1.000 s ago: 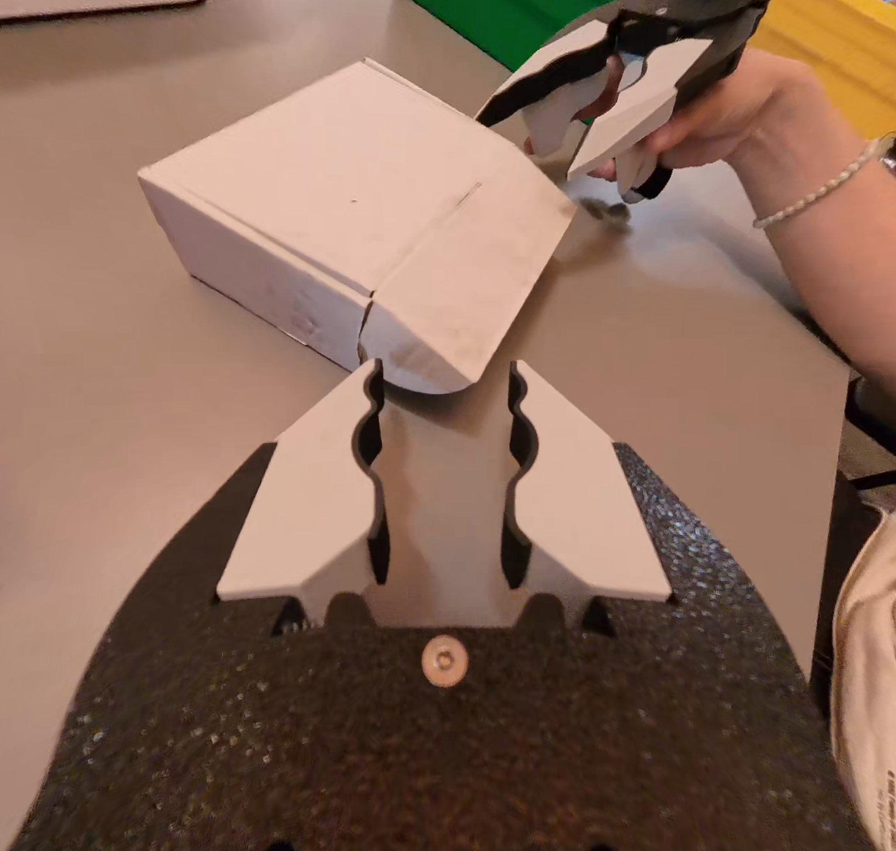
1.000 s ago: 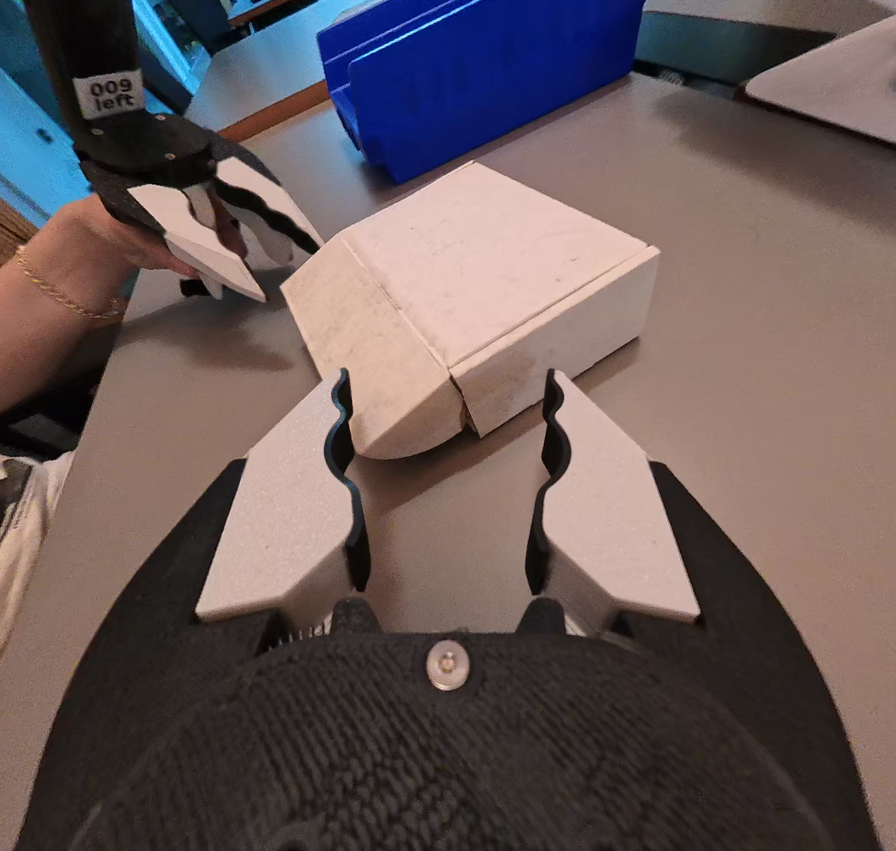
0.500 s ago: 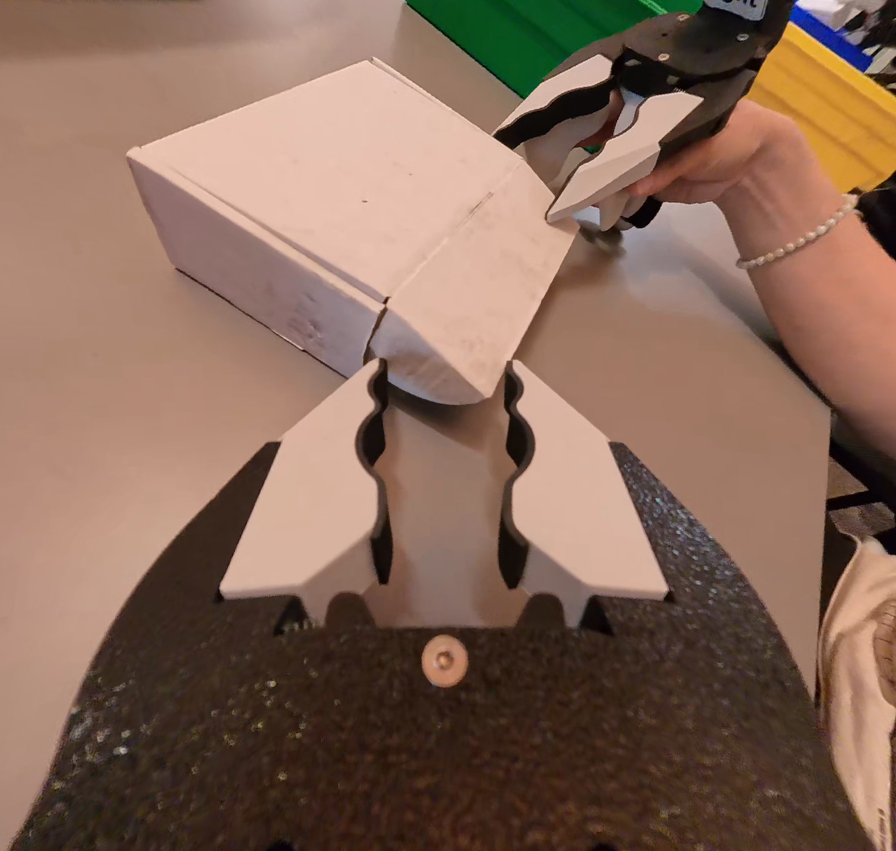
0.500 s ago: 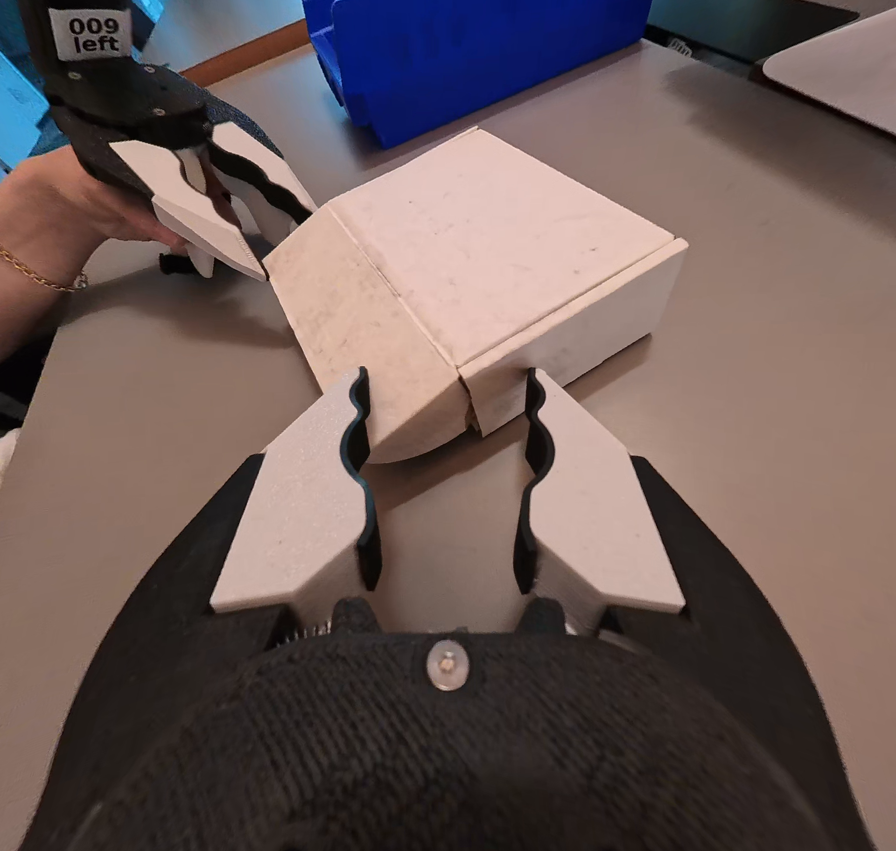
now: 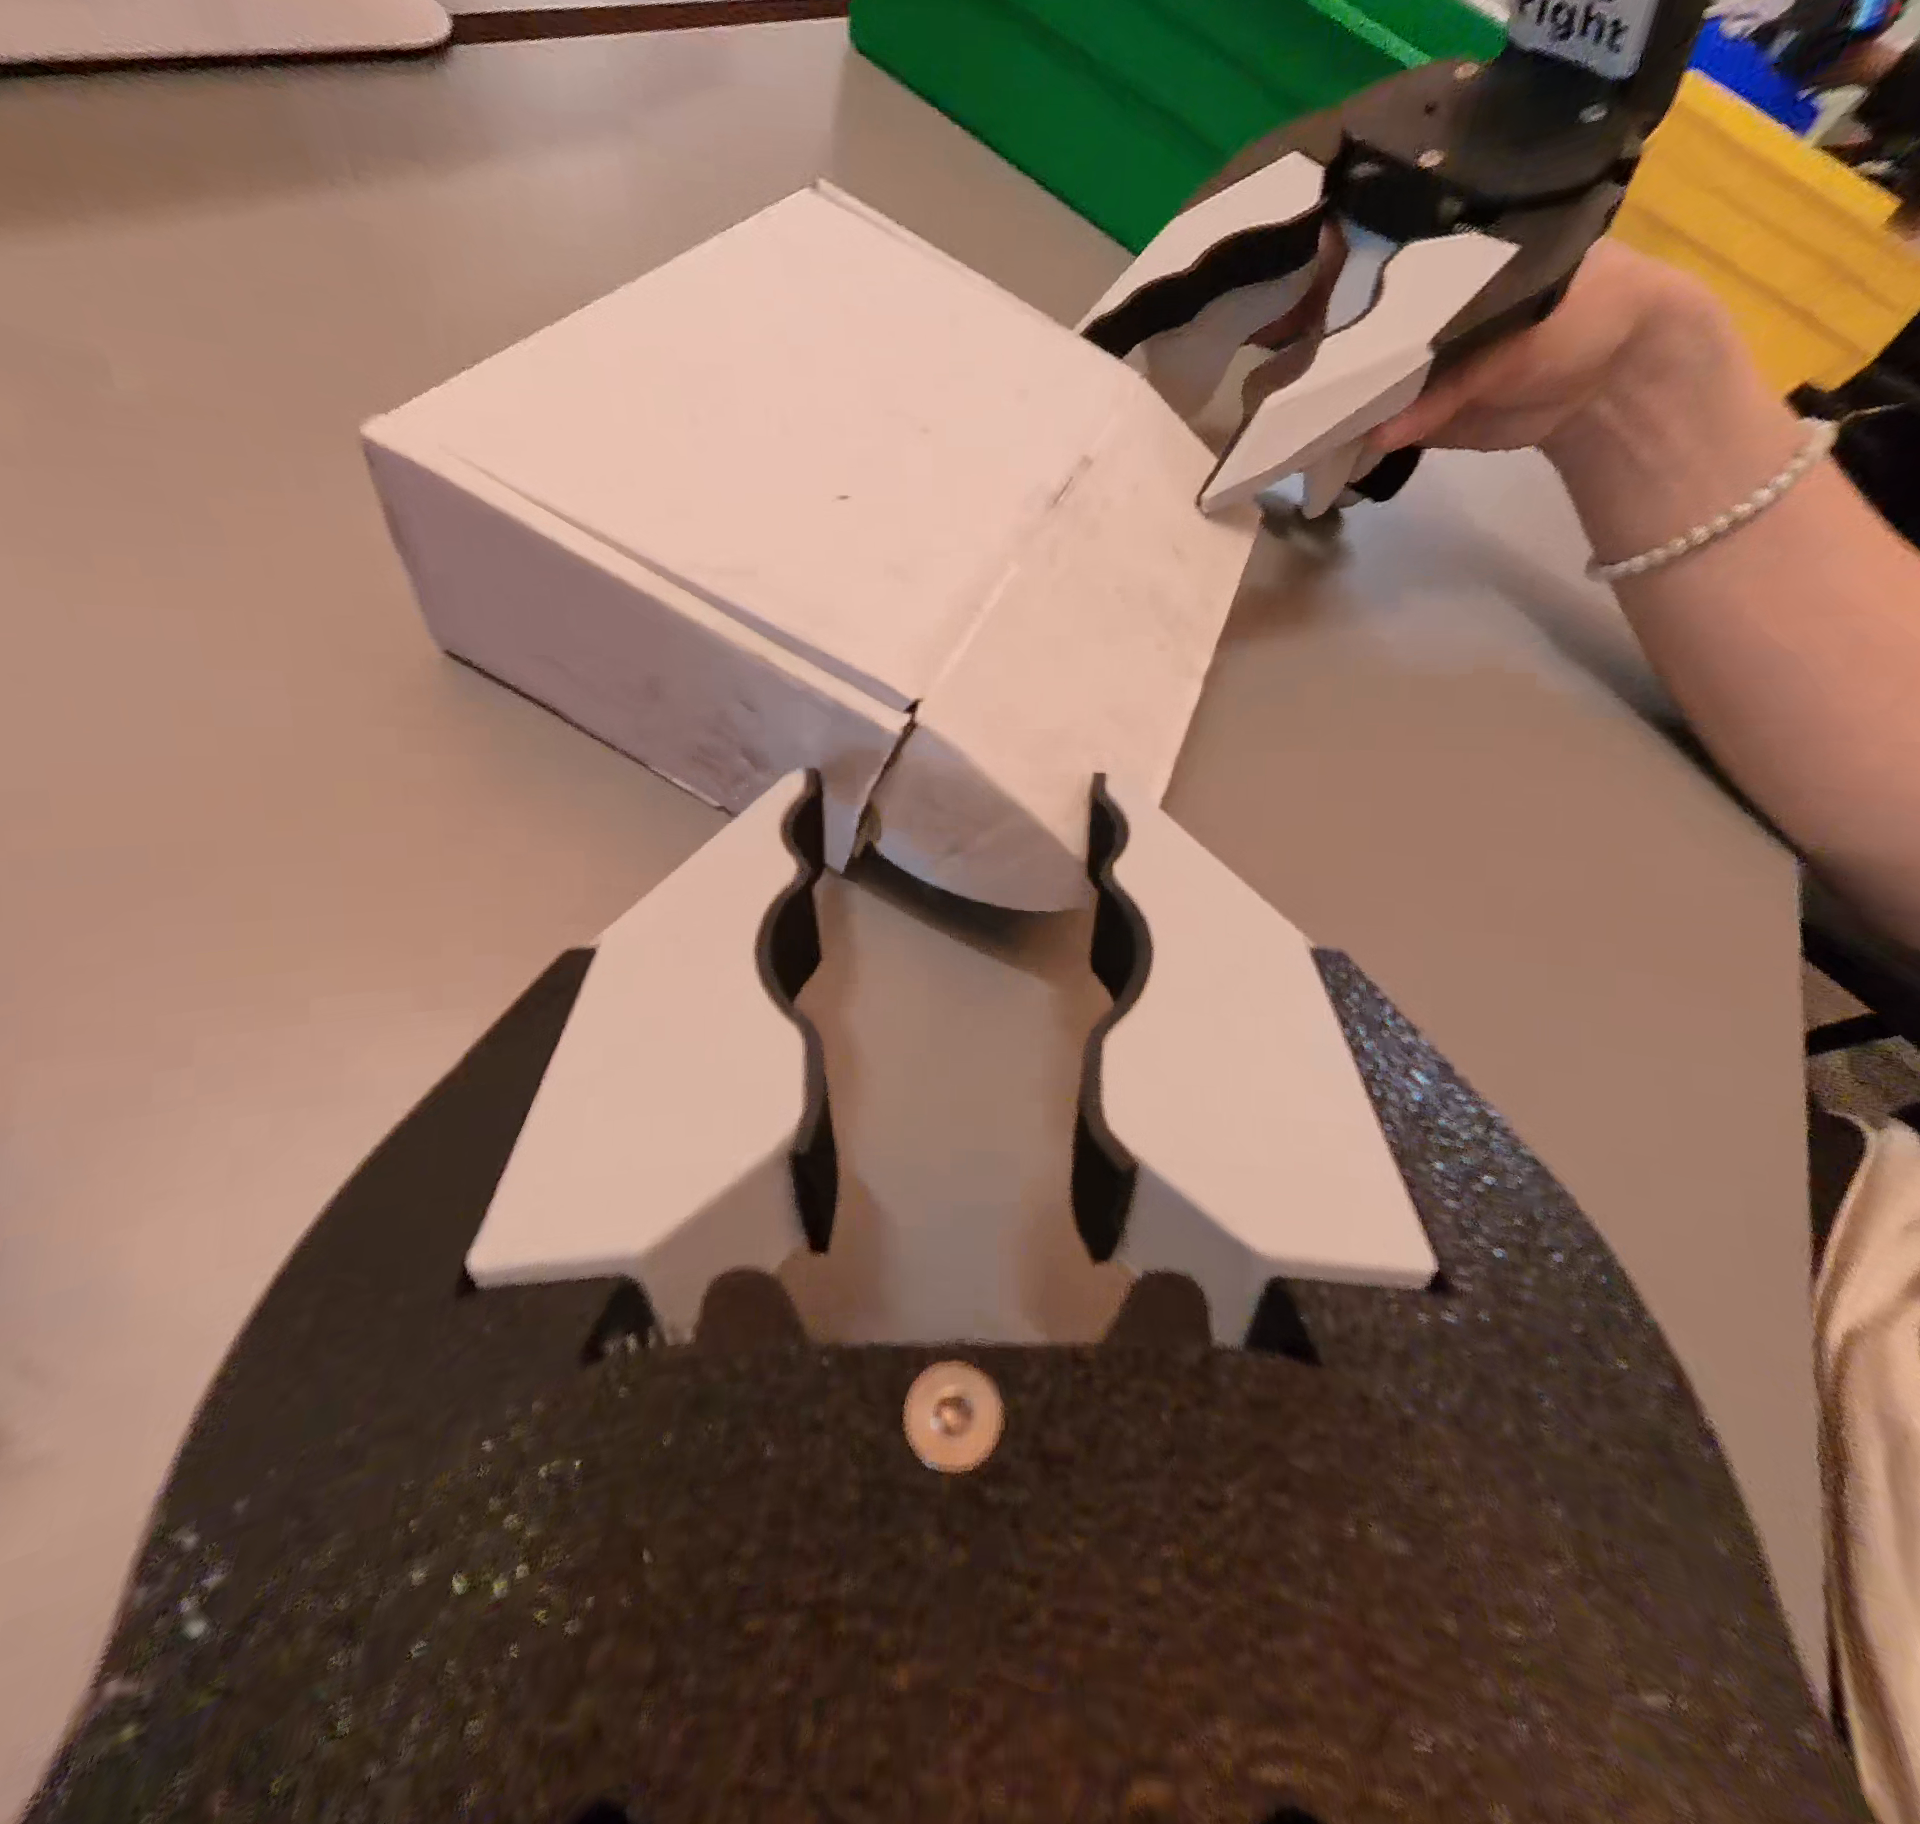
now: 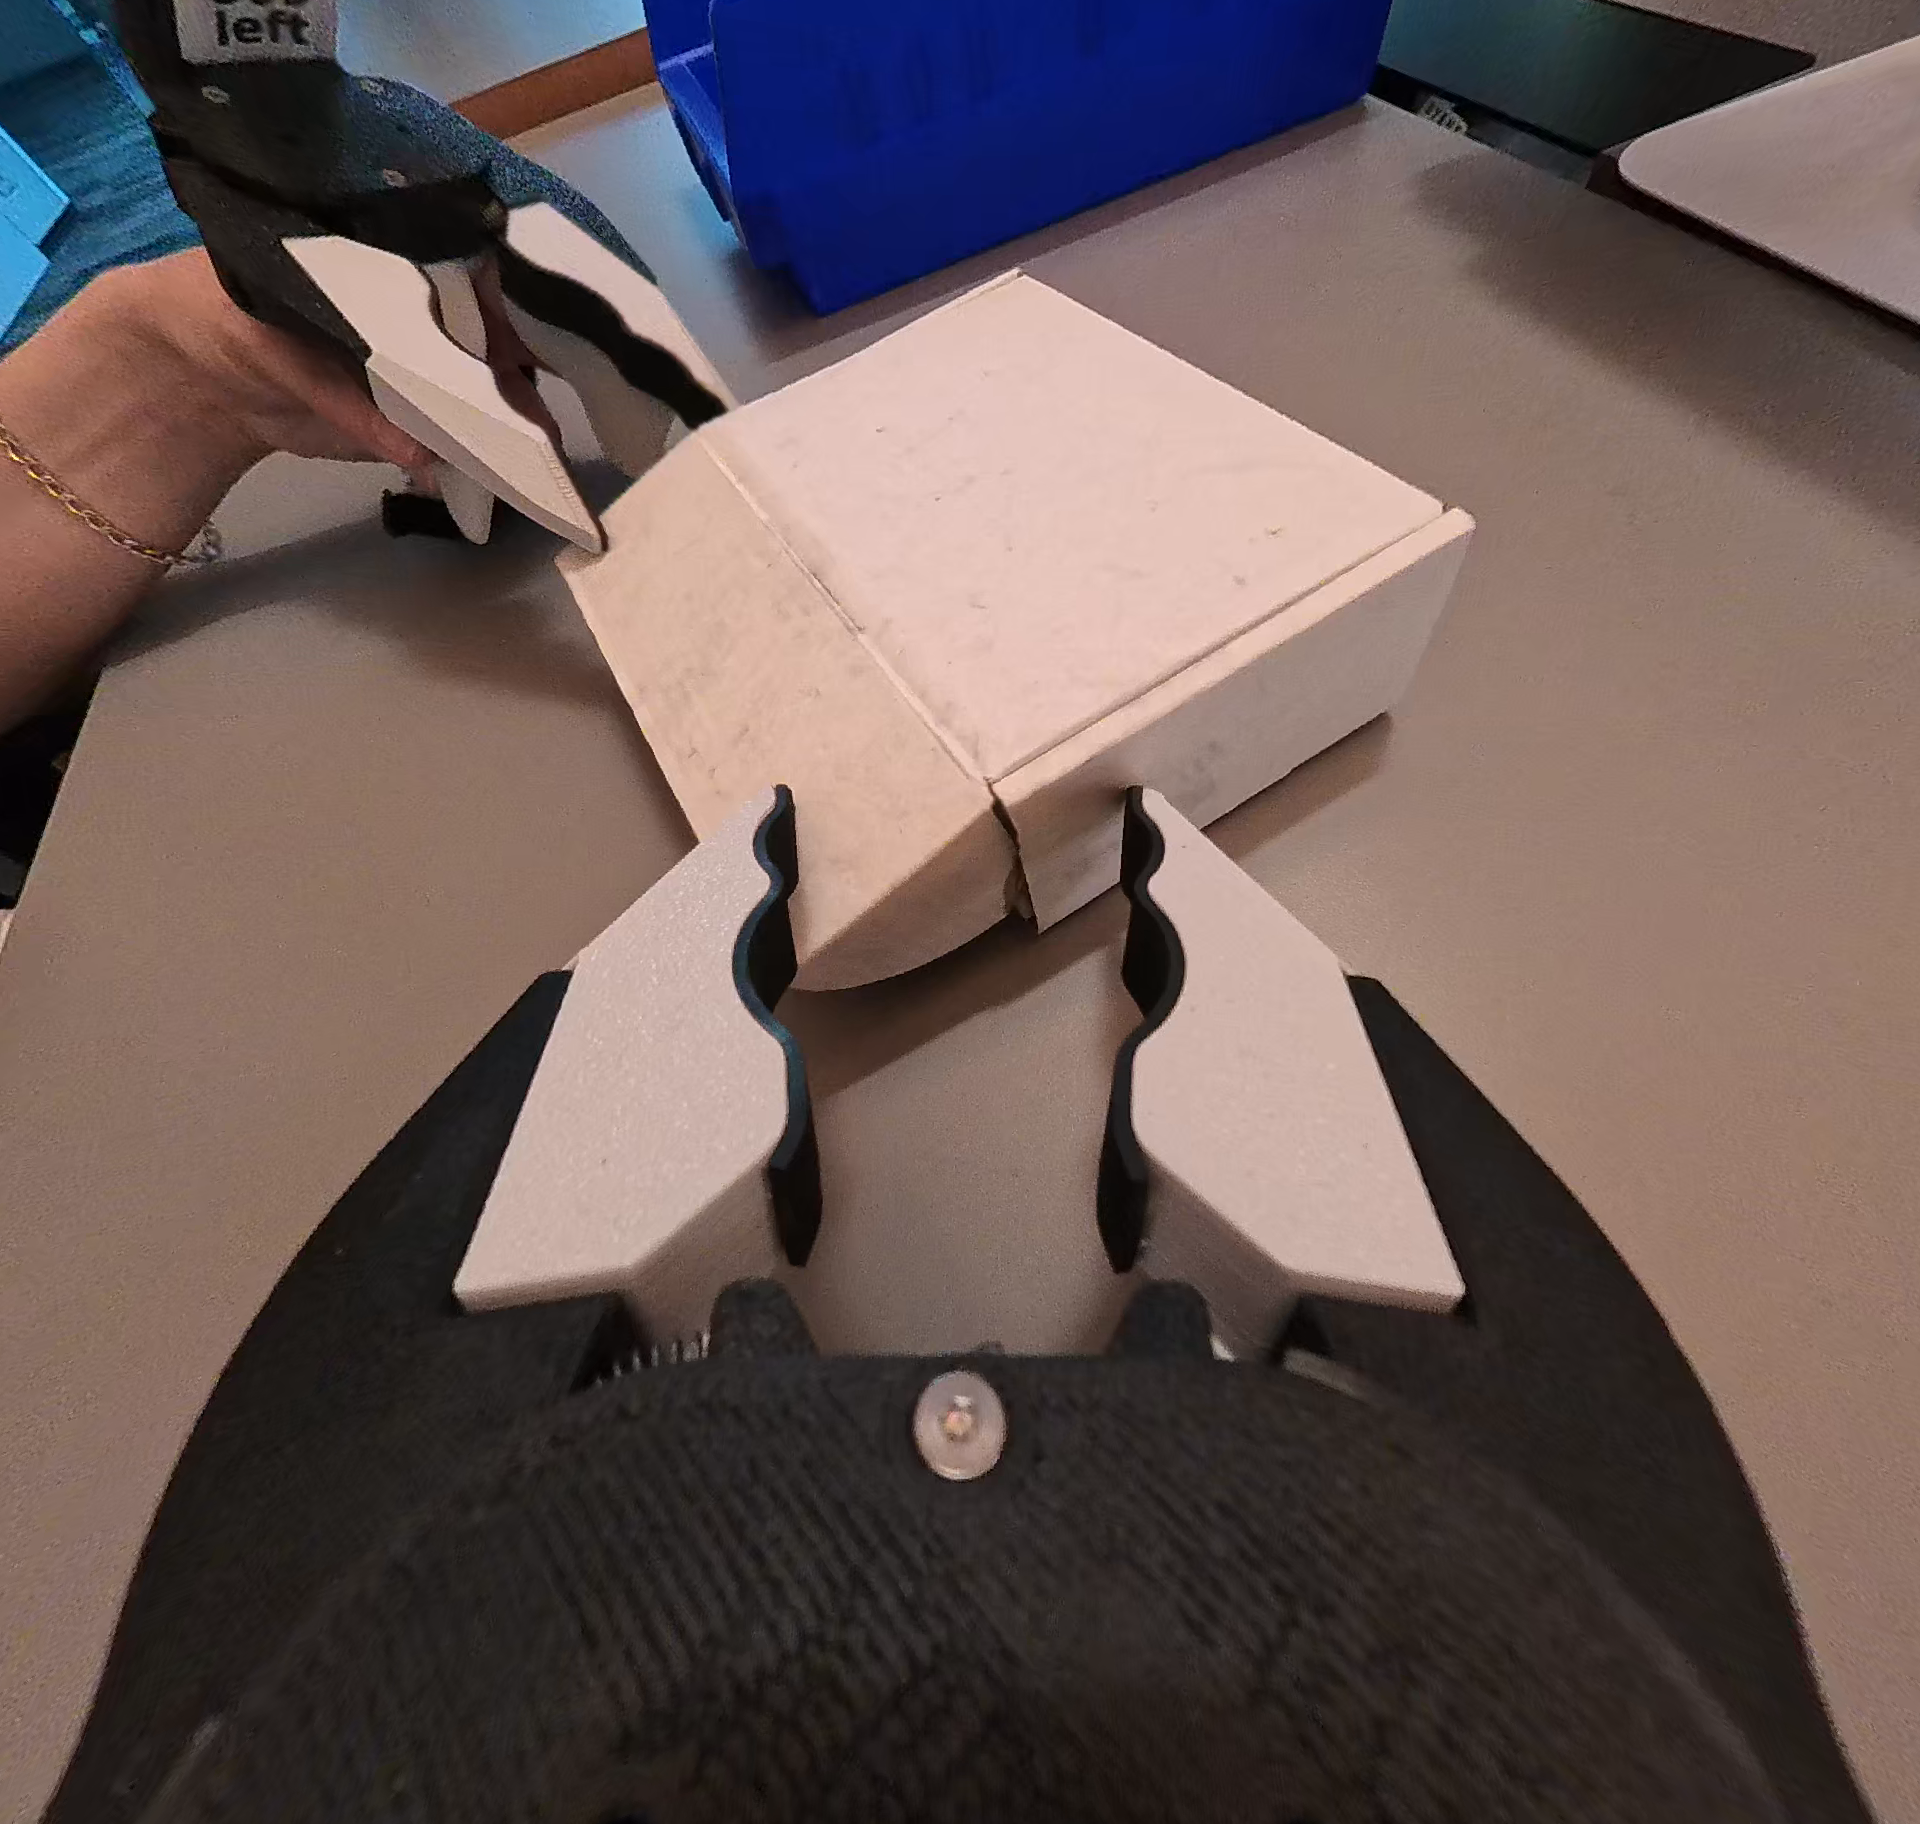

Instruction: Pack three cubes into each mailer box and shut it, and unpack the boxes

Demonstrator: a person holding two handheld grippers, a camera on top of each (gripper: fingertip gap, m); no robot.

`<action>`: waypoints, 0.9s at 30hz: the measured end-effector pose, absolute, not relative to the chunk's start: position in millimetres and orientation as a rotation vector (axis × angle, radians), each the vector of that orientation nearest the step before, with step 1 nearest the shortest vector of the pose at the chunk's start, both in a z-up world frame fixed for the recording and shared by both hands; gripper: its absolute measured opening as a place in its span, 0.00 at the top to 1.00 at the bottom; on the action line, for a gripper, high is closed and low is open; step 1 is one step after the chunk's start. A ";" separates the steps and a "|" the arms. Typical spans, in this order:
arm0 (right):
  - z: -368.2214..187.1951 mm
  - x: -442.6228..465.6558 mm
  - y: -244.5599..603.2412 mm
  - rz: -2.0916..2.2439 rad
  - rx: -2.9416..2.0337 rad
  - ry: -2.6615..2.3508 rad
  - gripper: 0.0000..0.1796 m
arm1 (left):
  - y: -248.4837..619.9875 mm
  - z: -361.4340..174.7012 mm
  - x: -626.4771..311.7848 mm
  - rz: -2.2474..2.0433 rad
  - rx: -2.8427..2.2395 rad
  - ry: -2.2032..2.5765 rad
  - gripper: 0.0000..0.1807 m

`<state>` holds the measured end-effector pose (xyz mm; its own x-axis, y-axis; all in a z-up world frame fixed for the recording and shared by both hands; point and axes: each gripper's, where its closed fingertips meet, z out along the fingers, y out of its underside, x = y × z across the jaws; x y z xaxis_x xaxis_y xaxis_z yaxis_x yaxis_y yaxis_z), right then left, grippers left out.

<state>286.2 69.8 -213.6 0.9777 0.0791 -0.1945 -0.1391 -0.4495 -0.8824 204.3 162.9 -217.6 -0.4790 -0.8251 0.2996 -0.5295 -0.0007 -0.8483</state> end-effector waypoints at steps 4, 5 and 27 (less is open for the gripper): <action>-214.0 288.6 70.0 0.250 -2.022 0.062 0.66 | 162.7 -217.1 210.9 -1.507 -1.476 1.947 0.75; -214.0 289.1 69.9 0.250 -2.022 0.066 0.66 | 163.0 -217.0 211.8 -1.510 -1.482 1.942 0.75; -214.7 291.4 70.0 0.245 -2.022 0.083 0.66 | 158.0 -217.0 201.2 -1.668 -1.596 1.934 0.87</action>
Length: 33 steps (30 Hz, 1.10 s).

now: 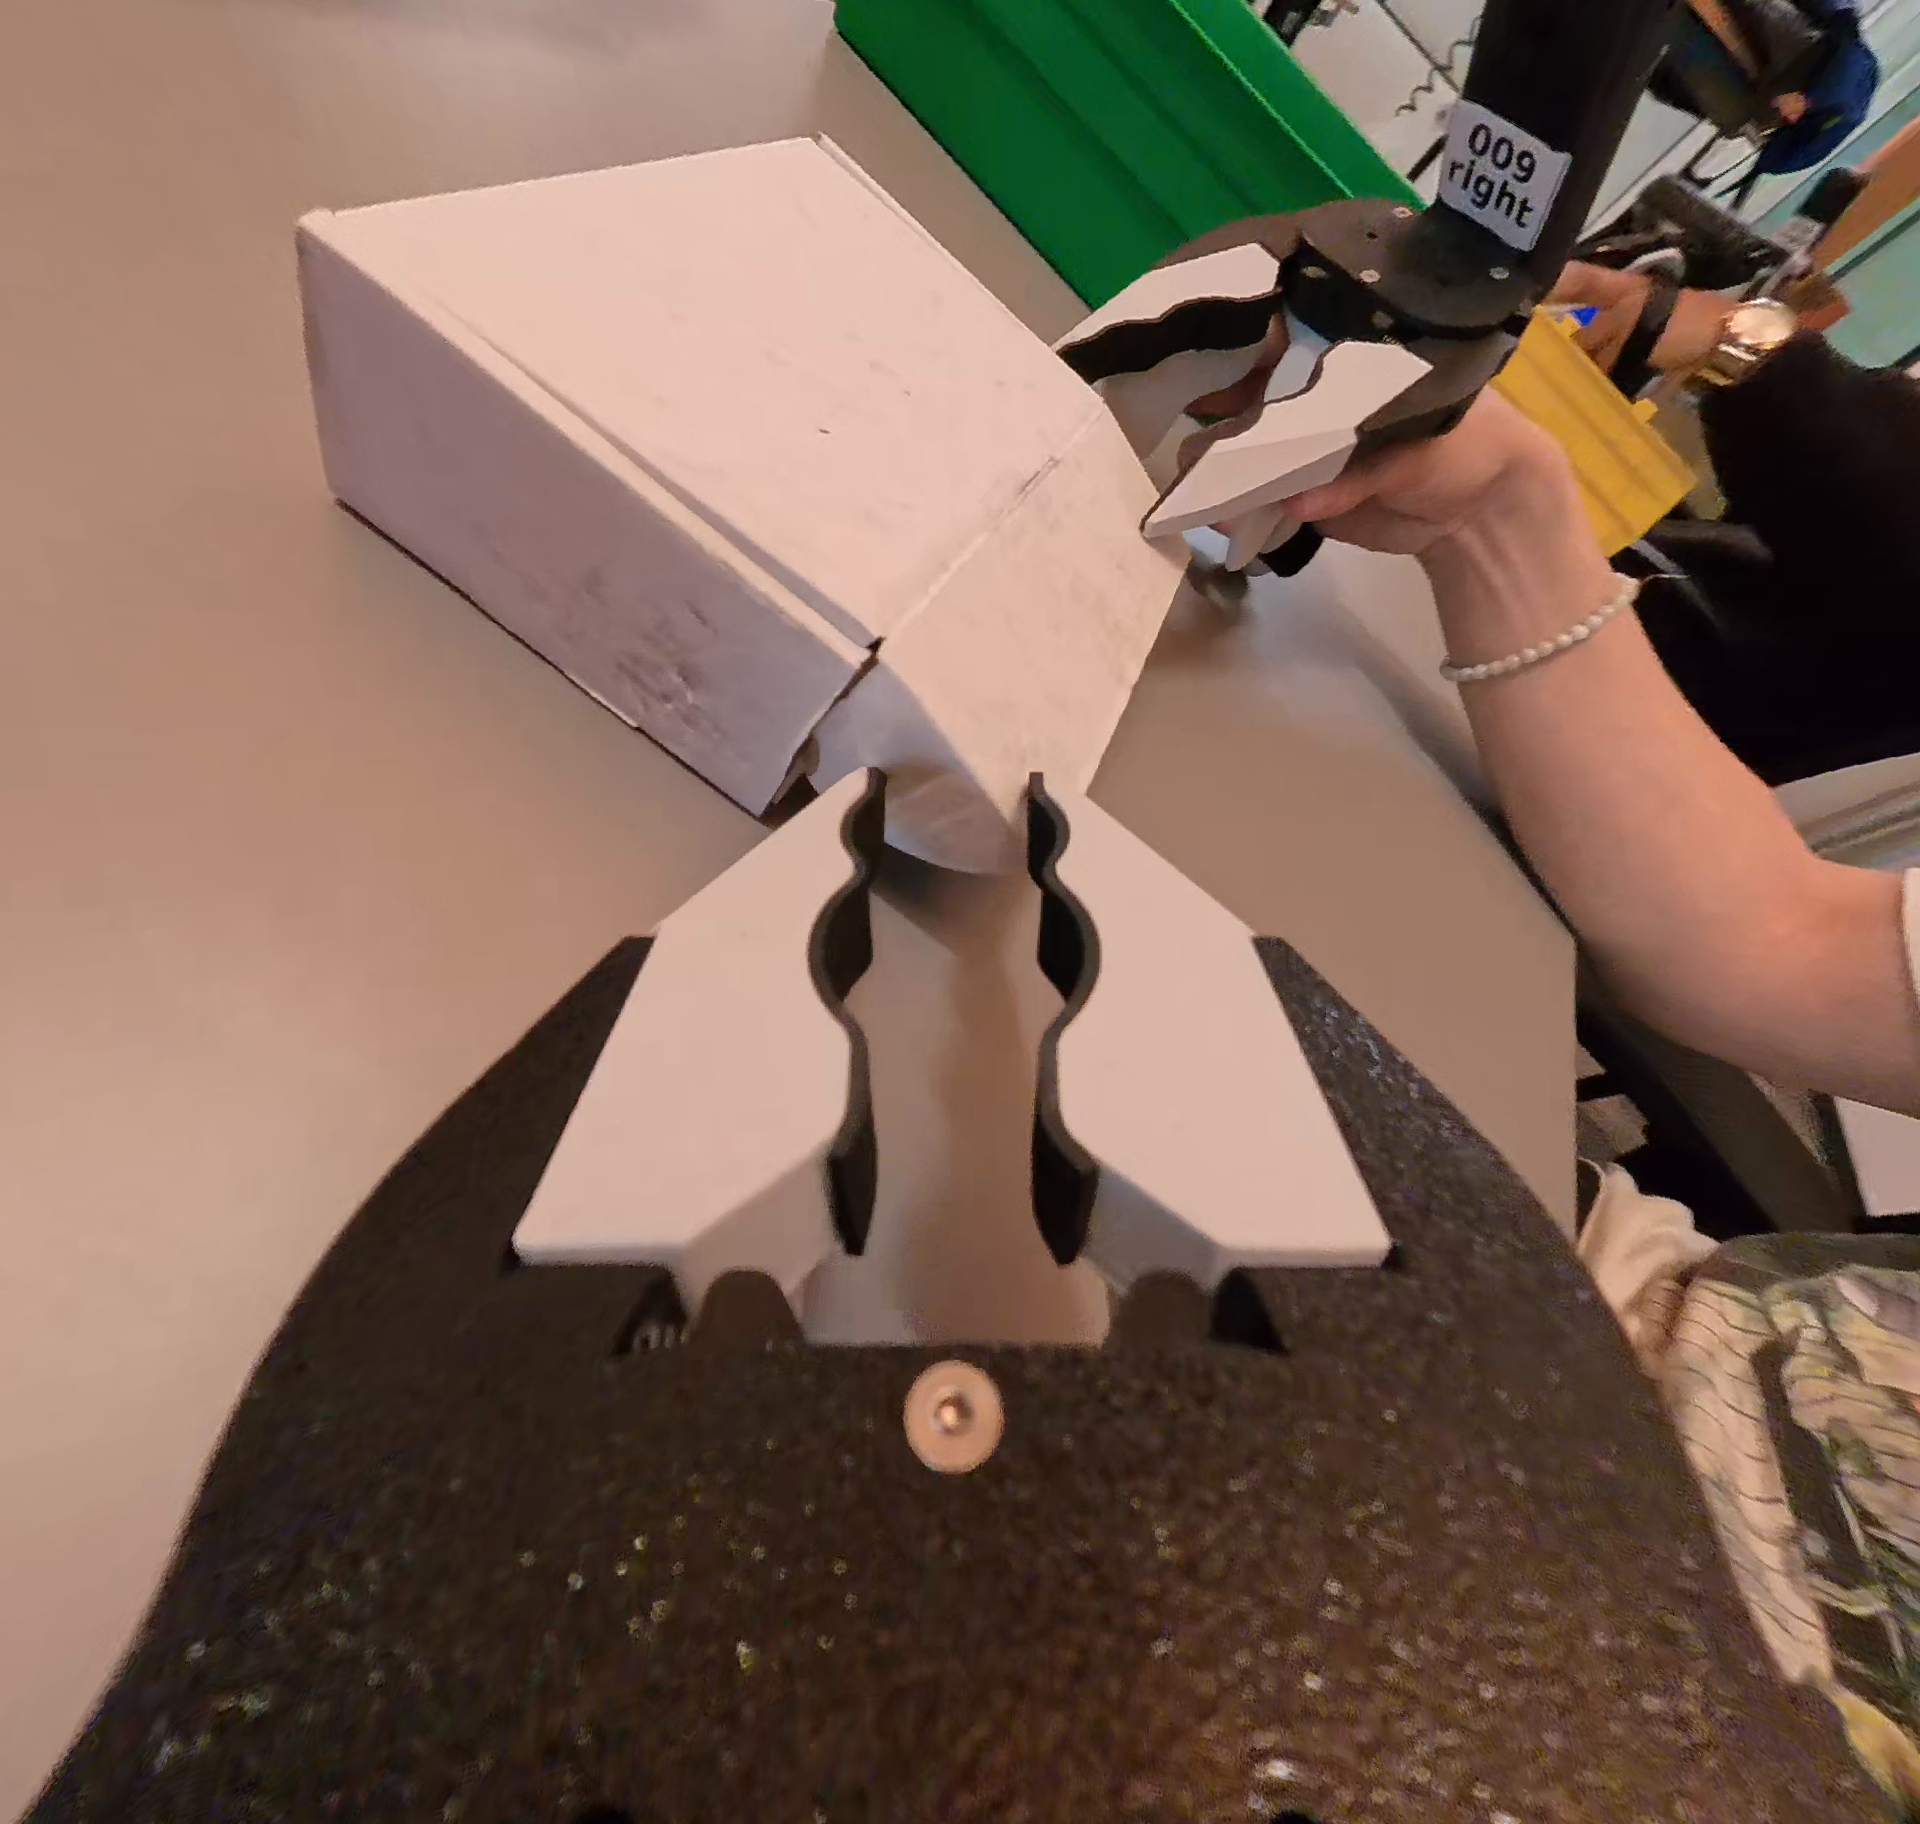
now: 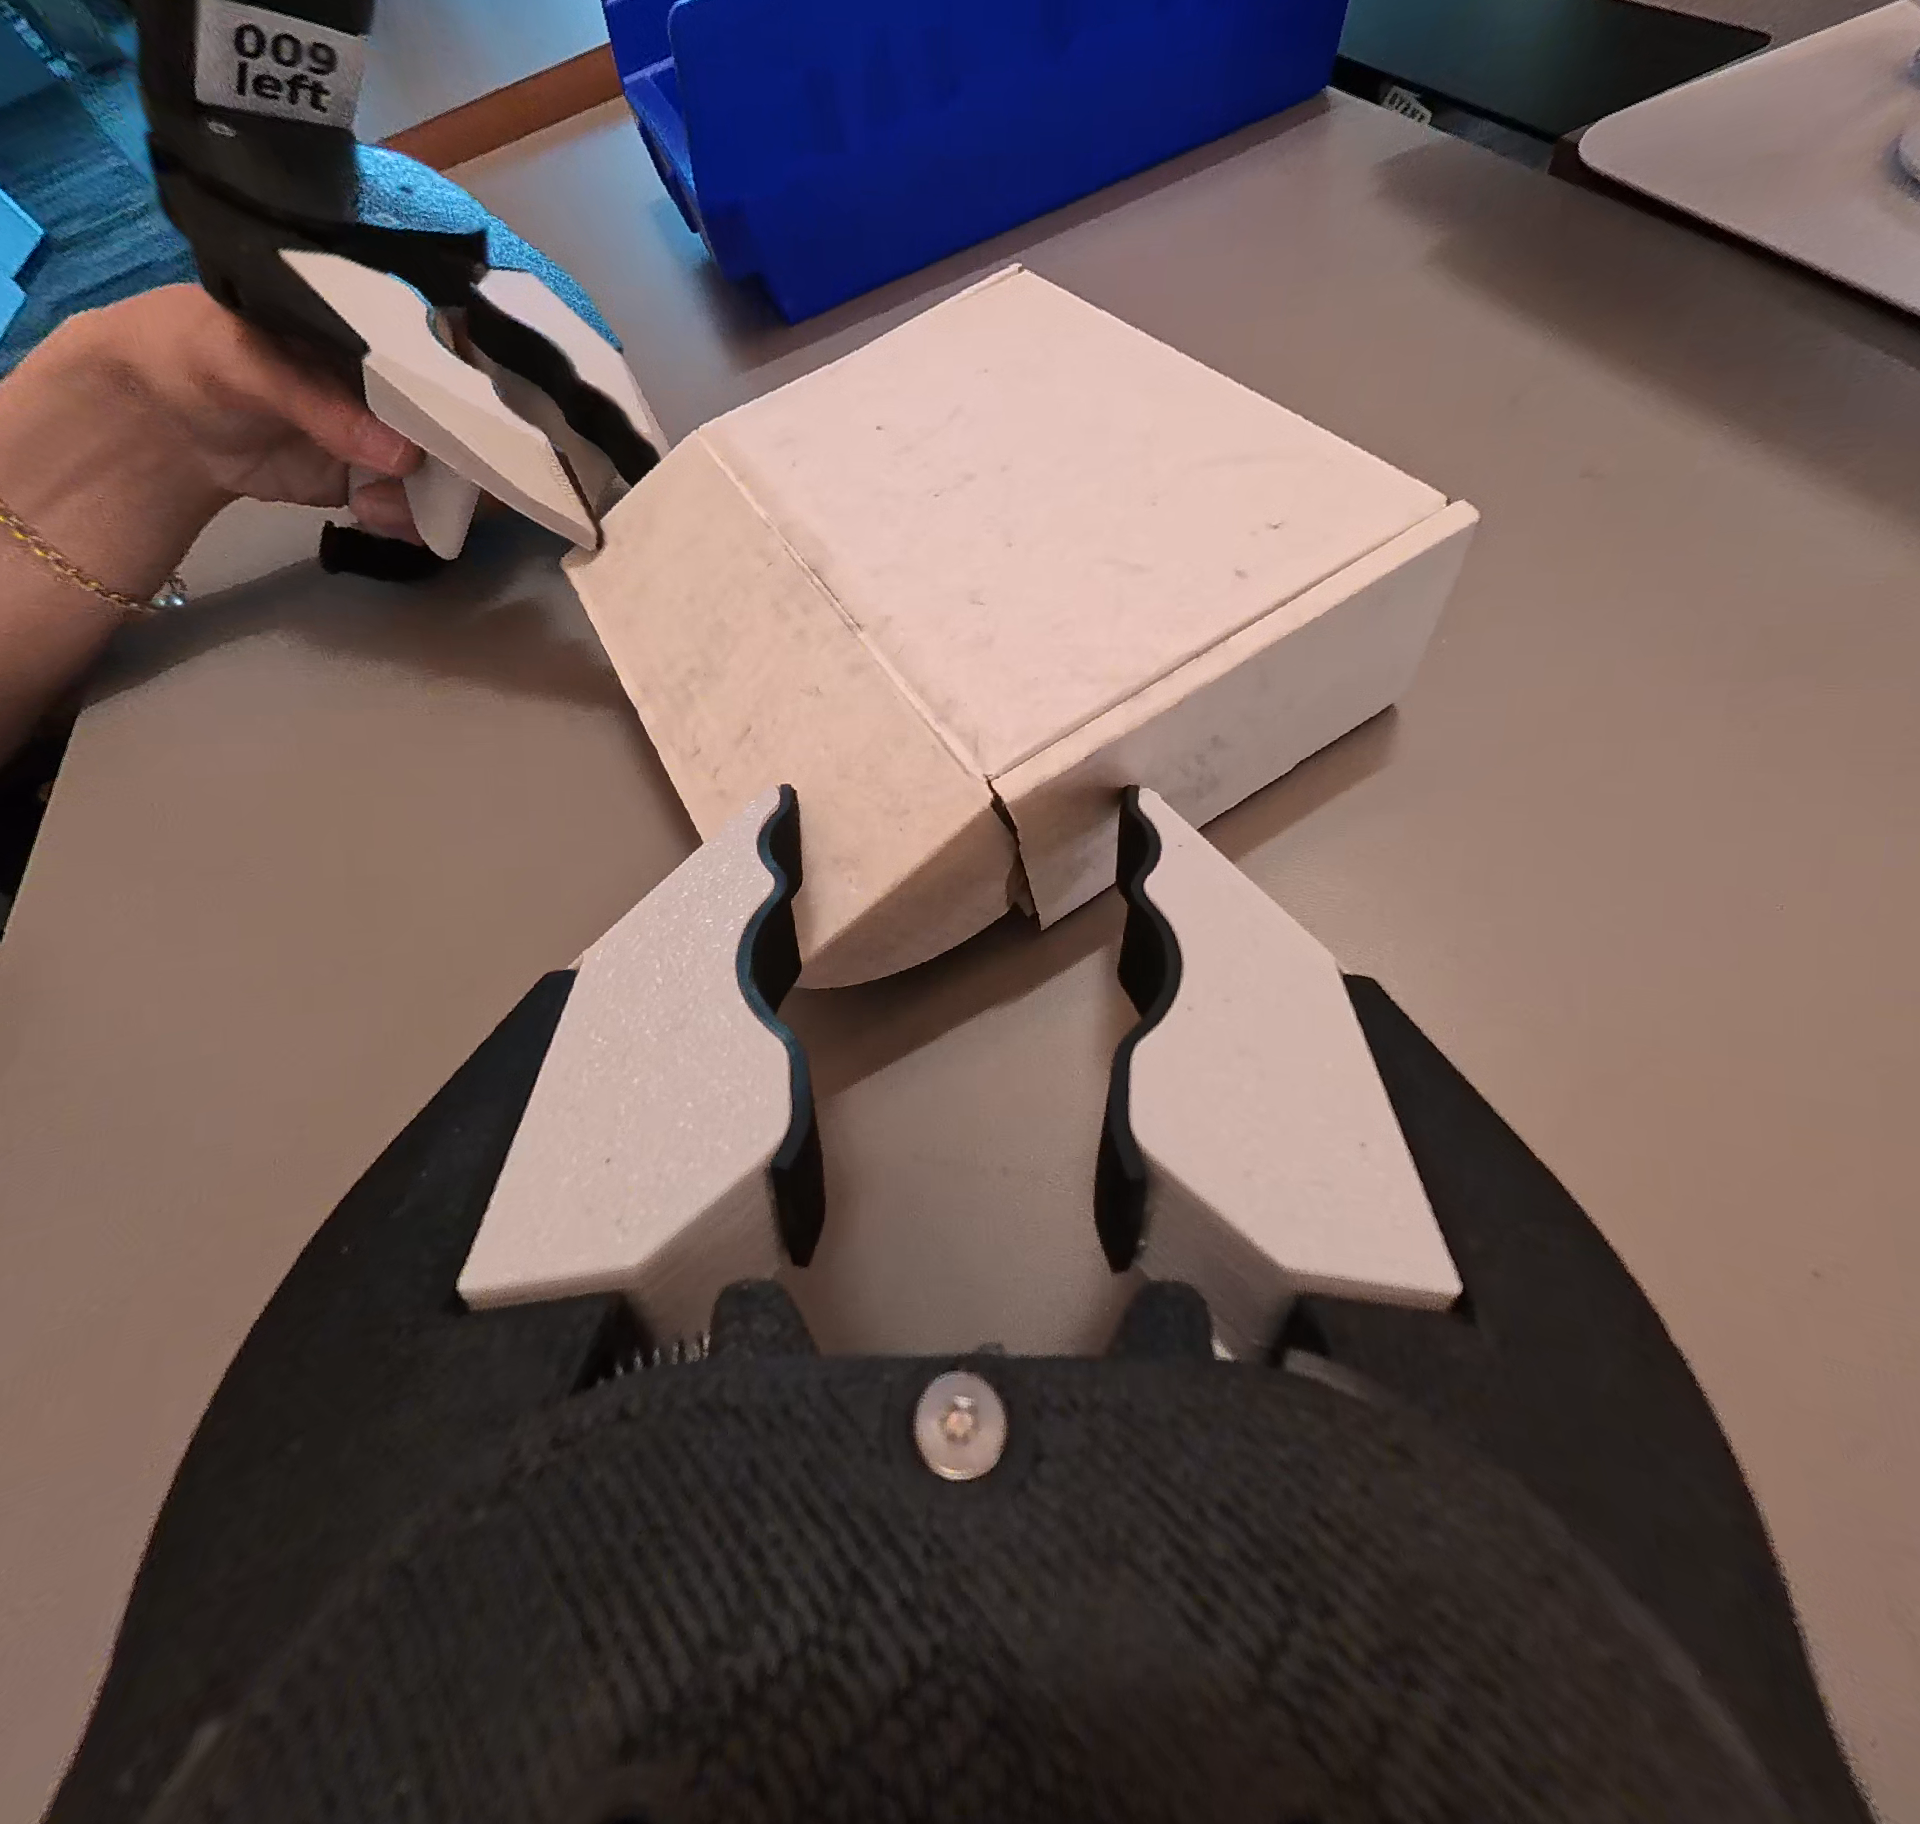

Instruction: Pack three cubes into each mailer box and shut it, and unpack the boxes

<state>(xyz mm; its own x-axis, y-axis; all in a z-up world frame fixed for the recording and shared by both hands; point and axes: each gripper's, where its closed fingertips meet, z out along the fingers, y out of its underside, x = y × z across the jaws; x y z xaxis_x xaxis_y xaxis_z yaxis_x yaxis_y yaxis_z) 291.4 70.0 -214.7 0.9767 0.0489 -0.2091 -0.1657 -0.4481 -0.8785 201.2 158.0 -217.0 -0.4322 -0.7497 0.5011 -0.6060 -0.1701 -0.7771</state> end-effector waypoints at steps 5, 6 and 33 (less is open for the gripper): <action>-215.0 291.9 70.2 0.245 -2.021 0.089 0.66 | 157.0 -216.5 200.3 -1.708 -1.589 1.965 0.87; -215.0 291.9 70.2 0.244 -2.021 0.090 0.66 | 157.2 -216.5 200.3 -1.700 -1.581 1.968 0.87; -213.7 292.8 70.1 0.209 -2.016 0.089 0.67 | 174.8 -207.2 208.0 -1.350 -1.371 1.859 0.75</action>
